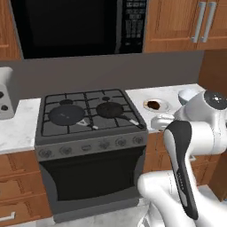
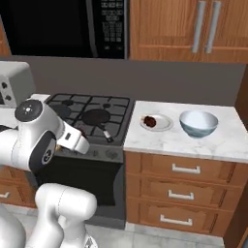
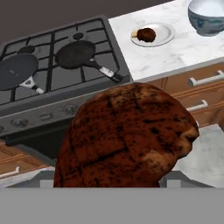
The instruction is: Place one of the steaks on the plate and the other in the bowl. Then place the bowl in the fridge.
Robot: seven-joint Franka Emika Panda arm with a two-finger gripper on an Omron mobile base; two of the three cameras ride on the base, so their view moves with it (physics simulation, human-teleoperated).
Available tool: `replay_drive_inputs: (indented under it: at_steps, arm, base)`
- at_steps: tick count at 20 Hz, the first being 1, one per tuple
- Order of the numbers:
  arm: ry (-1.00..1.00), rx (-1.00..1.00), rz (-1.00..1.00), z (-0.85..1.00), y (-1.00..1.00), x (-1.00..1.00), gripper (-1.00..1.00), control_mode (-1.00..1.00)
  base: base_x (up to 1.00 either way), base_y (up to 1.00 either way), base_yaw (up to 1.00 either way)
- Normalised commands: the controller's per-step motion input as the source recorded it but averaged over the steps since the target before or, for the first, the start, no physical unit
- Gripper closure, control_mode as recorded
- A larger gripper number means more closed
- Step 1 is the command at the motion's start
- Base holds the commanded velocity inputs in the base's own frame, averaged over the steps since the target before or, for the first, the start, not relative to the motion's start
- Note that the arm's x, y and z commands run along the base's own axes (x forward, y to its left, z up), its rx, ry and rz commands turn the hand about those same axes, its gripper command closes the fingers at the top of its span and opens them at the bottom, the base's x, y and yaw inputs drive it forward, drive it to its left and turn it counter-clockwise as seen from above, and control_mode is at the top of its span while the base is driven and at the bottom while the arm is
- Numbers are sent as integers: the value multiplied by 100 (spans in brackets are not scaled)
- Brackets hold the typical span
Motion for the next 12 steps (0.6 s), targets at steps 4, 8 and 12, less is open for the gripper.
replay_drive_inputs:
  at_steps: [4, 8, 12]
  arm:
    - [0, 0, 0, 0, 0, 0, 100, 100]
    - [0, 0, 0, 0, 0, 0, 100, 100]
    - [0, 0, 0, 0, 0, 0, 100, 100]
  base:
    - [49, -100, -2]
    - [75, -96, -5]
    - [86, -28, -17]
